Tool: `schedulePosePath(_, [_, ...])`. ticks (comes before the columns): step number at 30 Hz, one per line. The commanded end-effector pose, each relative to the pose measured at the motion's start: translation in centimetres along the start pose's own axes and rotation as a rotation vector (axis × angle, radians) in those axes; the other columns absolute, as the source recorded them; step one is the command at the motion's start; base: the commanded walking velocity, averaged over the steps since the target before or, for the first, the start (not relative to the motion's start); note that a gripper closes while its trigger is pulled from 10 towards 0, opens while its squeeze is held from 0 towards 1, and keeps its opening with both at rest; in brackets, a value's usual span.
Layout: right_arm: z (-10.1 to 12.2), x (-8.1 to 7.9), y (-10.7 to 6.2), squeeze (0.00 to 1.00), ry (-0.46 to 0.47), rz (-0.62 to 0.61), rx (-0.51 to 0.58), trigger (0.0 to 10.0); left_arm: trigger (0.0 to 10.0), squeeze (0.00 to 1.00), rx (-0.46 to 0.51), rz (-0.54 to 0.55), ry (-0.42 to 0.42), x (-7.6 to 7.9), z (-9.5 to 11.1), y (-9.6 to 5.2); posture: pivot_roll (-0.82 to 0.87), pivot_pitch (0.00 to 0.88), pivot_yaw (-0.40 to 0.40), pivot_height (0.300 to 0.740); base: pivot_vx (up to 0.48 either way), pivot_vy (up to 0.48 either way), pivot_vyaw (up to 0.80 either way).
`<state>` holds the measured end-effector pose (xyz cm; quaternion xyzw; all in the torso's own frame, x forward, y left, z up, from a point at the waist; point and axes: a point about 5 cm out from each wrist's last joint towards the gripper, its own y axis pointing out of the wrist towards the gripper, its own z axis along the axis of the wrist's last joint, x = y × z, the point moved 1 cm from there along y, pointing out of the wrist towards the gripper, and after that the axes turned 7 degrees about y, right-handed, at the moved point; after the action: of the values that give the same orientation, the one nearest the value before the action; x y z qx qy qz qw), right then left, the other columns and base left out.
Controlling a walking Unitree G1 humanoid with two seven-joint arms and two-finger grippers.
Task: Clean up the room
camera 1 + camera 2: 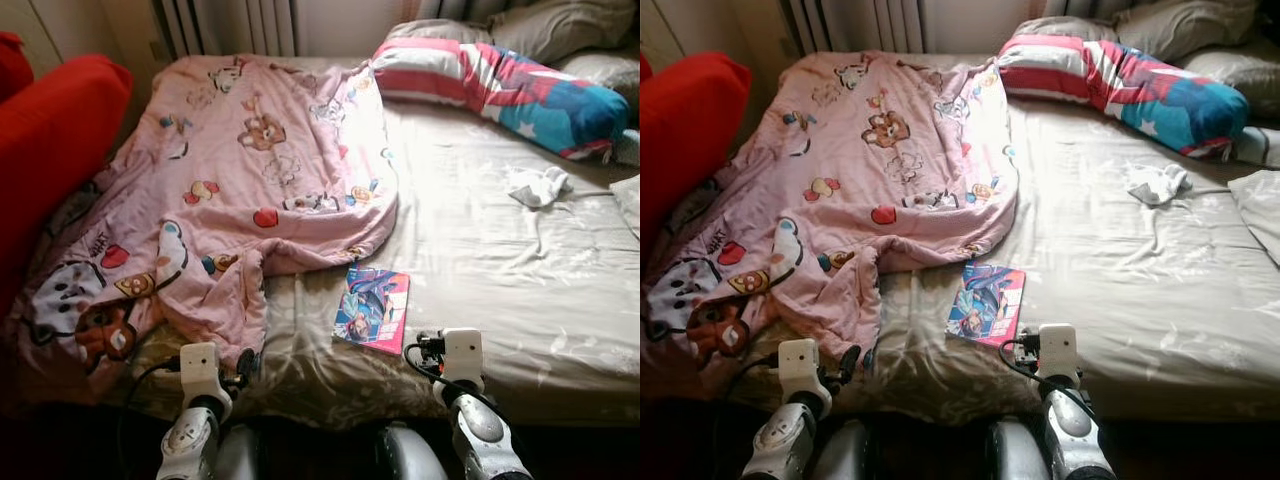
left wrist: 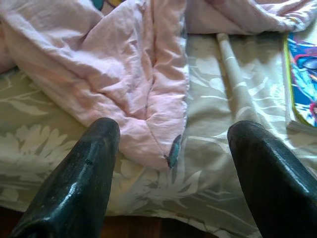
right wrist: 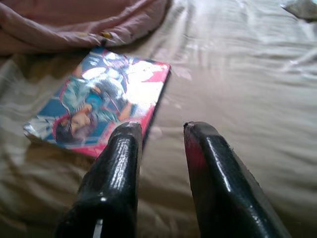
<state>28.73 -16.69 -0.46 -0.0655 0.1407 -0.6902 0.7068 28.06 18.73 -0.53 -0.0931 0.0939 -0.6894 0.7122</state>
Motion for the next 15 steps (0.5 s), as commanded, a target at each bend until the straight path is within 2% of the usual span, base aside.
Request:
schedulePosePath(1, [-0.36,-0.28,-0.13,0.00,0.009,0.012,-0.014,10.0,10.0,0.00,0.028,-0.008,-0.007,0.20,0.63,0.25,-0.08,0.174,0.016,0.623,0.000,0.000,0.00])
schedulePosePath(15, [-0.34,-0.66,-0.13,0.00,-0.001,0.032,-0.009,10.0,10.0,0.00,0.037,-0.039,0.014,0.77,0.85,0.31,-0.08,0.180,0.024,0.623,0.000,0.000,0.00])
